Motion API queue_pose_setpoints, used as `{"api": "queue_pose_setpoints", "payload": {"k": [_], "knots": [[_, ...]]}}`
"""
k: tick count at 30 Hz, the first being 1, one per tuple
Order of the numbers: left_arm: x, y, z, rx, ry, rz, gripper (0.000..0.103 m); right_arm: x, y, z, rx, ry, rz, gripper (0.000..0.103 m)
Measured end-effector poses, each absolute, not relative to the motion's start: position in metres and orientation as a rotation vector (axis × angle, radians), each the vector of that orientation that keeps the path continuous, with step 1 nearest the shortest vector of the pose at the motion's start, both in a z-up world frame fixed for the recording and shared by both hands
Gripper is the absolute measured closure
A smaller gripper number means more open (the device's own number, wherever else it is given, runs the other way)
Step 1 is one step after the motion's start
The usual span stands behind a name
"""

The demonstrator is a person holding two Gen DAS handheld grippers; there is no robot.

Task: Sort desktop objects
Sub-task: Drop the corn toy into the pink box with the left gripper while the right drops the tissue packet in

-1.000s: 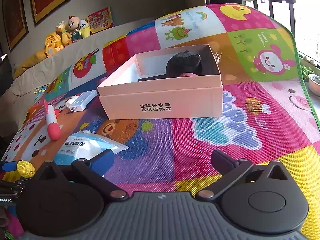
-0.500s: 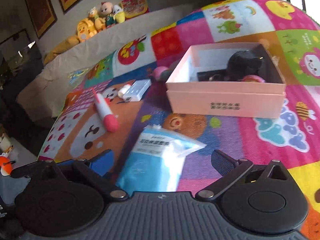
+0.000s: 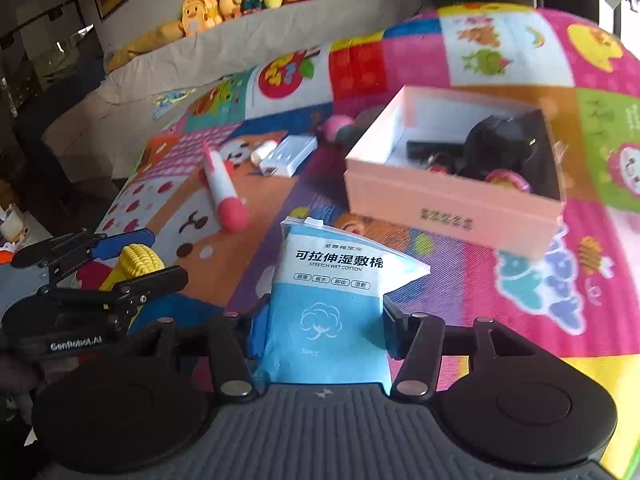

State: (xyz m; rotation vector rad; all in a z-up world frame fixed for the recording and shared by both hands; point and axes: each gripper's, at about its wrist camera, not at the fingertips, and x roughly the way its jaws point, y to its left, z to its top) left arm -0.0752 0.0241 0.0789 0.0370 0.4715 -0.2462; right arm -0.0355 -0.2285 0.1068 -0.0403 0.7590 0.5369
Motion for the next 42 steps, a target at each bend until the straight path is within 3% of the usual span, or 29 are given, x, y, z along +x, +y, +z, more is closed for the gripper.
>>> {"api": "queue_pose_setpoints", "payload": {"k": [8, 9, 11, 13, 18, 26, 27, 28, 29, 33, 35, 37, 39, 42], "knots": [[0.030, -0.036, 0.134, 0.076, 0.334, -0.382, 0.030, -0.018, -0.308, 0.215, 0.037, 0.379, 0.305, 0.049], [0.045, -0.040, 0.136, 0.050, 0.327, -0.390, 0.028, -0.010, -0.312, 0.222, 0.047, 0.361, 0.293, 0.049], [0.076, -0.043, 0.136, 0.002, 0.364, -0.403, 0.007, 0.008, -0.315, 0.230, 0.065, 0.350, 0.287, 0.049], [0.089, -0.037, 0.131, -0.049, 0.402, -0.403, 0.004, 0.029, -0.315, 0.234, 0.091, 0.361, 0.293, 0.049], [0.070, -0.001, 0.099, -0.042, 0.431, -0.256, 0.003, 0.084, -0.298, 0.223, 0.130, 0.439, 0.343, 0.049], [0.020, 0.041, 0.053, 0.014, 0.517, -0.126, 0.002, 0.182, -0.228, 0.153, 0.257, 0.679, 0.409, 0.048], [0.014, 0.046, 0.050, 0.035, 0.521, -0.101, 0.001, 0.190, -0.220, 0.146, 0.237, 0.684, 0.392, 0.046], [0.011, 0.050, 0.047, 0.047, 0.527, -0.079, 0.001, 0.195, -0.211, 0.138, 0.205, 0.688, 0.368, 0.032], [0.008, 0.055, 0.042, 0.055, 0.542, -0.056, 0.000, 0.198, -0.207, 0.133, 0.190, 0.680, 0.340, 0.026], [0.001, 0.079, 0.027, -0.001, 0.592, -0.014, 0.000, 0.193, -0.209, 0.134, 0.167, 0.652, 0.311, 0.023], [-0.002, 0.086, 0.024, -0.032, 0.575, 0.009, 0.000, 0.190, -0.205, 0.136, 0.128, 0.644, 0.309, 0.026], [-0.005, 0.090, 0.023, -0.059, 0.551, 0.029, 0.000, 0.188, -0.195, 0.137, 0.067, 0.659, 0.339, 0.053], [-0.008, 0.093, 0.023, -0.090, 0.536, 0.032, 0.000, 0.185, -0.181, 0.136, 0.019, 0.683, 0.364, 0.063], [-0.013, 0.092, 0.019, -0.112, 0.528, 0.019, 0.000, 0.180, -0.162, 0.137, -0.049, 0.663, 0.349, 0.066]]}}
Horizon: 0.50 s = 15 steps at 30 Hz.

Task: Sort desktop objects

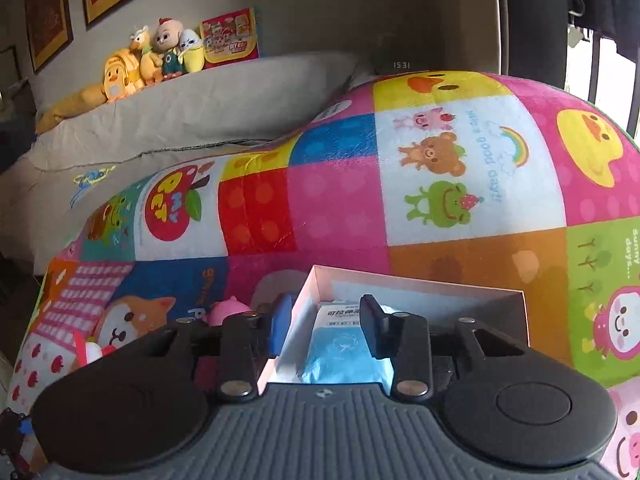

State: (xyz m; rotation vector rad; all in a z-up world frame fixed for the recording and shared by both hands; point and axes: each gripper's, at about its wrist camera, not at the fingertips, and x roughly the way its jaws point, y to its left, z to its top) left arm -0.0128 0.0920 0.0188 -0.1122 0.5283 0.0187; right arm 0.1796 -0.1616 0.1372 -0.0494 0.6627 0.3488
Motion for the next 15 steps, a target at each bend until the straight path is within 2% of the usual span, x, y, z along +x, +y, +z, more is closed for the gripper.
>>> {"api": "queue_pose_setpoints", "payload": {"k": [5, 10, 13, 15], "knots": [[-0.016, 0.085, 0.020, -0.089, 0.498, 0.012, 0.001, 0.192, -0.134, 0.139, 0.014, 0.738, 0.436, 0.066], [-0.019, 0.083, 0.020, -0.082, 0.478, 0.017, 0.001, 0.217, -0.070, 0.100, -0.048, 0.902, 0.473, 0.061], [-0.021, 0.085, 0.019, -0.090, 0.468, 0.016, 0.001, 0.232, -0.036, 0.075, -0.155, 0.920, 0.451, 0.043], [-0.020, 0.087, 0.019, -0.102, 0.470, 0.011, 0.001, 0.240, -0.019, 0.062, -0.216, 0.936, 0.432, 0.038]]}}
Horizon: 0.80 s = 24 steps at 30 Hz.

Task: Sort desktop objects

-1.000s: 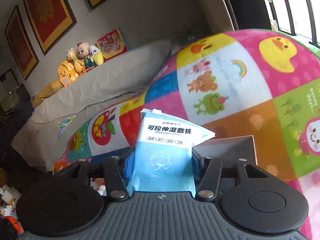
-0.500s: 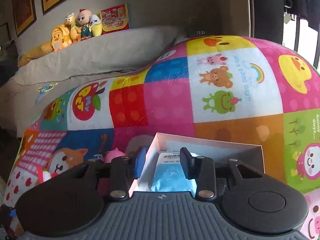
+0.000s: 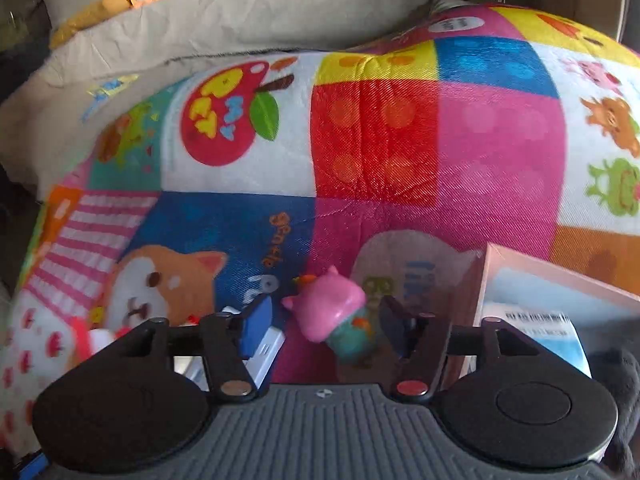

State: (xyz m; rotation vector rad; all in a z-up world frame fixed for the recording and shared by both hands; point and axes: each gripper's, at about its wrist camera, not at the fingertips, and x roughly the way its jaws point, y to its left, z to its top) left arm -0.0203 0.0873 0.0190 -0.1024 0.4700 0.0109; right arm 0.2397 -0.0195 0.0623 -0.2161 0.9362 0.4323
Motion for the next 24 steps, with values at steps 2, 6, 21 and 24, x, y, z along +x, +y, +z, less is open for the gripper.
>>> {"api": "queue_pose_setpoints", "payload": {"k": [2, 6, 21, 24], "knots": [[-0.020, 0.090, 0.019, -0.118, 0.471, 0.014, 0.001, 0.244, -0.007, 0.050, -0.270, 0.967, 0.416, 0.039], [-0.022, 0.093, 0.019, -0.137, 0.464, 0.016, 0.001, 0.223, -0.009, 0.056, -0.343, 0.928, 0.456, 0.064], [-0.019, 0.072, 0.020, -0.006, 0.477, 0.048, 0.001, 0.042, -0.170, 0.082, -0.167, 0.812, 0.619, 0.060], [-0.015, 0.068, 0.019, 0.024, 0.502, 0.060, 0.010, 0.025, -0.194, 0.075, -0.120, 0.708, 0.581, 0.050]]}}
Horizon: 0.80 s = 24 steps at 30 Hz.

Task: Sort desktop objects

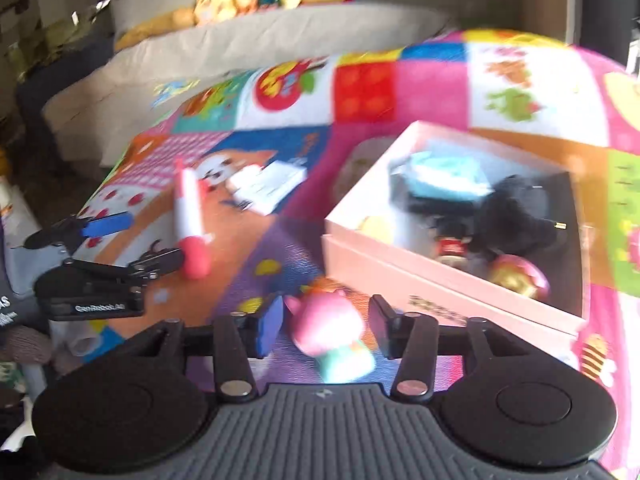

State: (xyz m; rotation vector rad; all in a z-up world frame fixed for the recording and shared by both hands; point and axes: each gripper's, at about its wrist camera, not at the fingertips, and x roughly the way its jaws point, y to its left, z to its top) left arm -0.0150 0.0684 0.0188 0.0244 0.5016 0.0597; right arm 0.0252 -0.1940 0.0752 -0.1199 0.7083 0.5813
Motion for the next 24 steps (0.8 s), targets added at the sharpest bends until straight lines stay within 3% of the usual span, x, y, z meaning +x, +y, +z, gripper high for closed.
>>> {"api": "queue_pose_setpoints", "payload": {"k": [1, 2, 6, 8, 13, 22, 24], "knots": [[-0.015, 0.068, 0.018, 0.027, 0.507, 0.061, 0.022, 0.022, -0.200, 0.074, -0.092, 0.692, 0.588, 0.044], [-0.015, 0.068, 0.018, 0.018, 0.514, 0.063, 0.025, 0.021, -0.207, 0.071, -0.058, 0.683, 0.583, 0.039], [-0.011, 0.065, 0.027, -0.013, 0.512, 0.037, 0.029, 0.016, -0.226, 0.057, -0.020, 0.658, 0.513, 0.037], [-0.007, 0.058, 0.039, 0.026, 0.482, 0.019, 0.033, 0.011, -0.237, 0.049, 0.000, 0.645, 0.501, 0.031], [0.030, 0.049, 0.053, 0.021, 0.543, 0.003, 0.029, -0.001, -0.253, 0.030, 0.110, 0.649, 0.480, 0.030], [0.123, 0.048, 0.014, 0.075, 0.766, 0.043, 0.025, -0.010, -0.249, 0.016, 0.147, 0.596, 0.492, 0.018], [0.130, 0.049, 0.012, 0.071, 0.752, 0.037, 0.030, -0.007, -0.252, 0.014, 0.170, 0.606, 0.482, 0.018]]}}
